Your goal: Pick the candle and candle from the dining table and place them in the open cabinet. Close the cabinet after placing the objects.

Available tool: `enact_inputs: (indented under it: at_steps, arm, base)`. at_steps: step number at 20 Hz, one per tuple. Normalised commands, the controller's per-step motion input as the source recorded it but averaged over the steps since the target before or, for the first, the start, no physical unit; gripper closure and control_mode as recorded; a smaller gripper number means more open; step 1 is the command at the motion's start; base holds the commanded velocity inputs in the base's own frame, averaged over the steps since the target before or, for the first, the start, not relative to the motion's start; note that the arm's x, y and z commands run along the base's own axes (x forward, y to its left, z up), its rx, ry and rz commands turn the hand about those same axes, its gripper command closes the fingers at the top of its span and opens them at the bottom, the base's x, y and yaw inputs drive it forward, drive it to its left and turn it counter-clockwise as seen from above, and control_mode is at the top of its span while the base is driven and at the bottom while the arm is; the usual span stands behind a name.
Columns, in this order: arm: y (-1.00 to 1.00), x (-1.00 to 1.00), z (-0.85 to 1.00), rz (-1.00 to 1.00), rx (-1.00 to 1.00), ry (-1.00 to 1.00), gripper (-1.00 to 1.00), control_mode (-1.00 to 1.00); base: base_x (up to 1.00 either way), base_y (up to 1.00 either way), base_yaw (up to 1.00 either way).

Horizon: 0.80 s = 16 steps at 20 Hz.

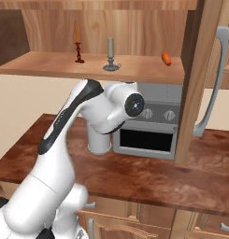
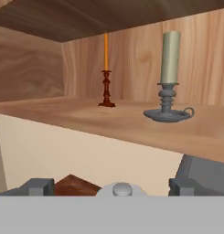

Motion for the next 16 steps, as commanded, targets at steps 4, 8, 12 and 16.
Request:
enact_inputs:
  at_steps: [4,8,12,16]
  arm:
    - [-0.04,-0.41,-0.44,-0.01,0.0,0.02,-1.0,-1.0]
    - [-0.34,-0.05,-0.06,0.0,0.04,0.0,-1.0,-1.0]
    - [-0.48,-0.19,-0.58,0.0,0.19,0.0,-1.0,-1.0]
    - [-0.53,-0.4,-0.8,0.0,0.27,-0.01,-1.0,-1.0]
  base:
    - [0.0,0.0,0.0]
    - [0.0,0.0,0.0]
    - [0.0,0.0,0.0]
    - [0.0,0.0,0.0]
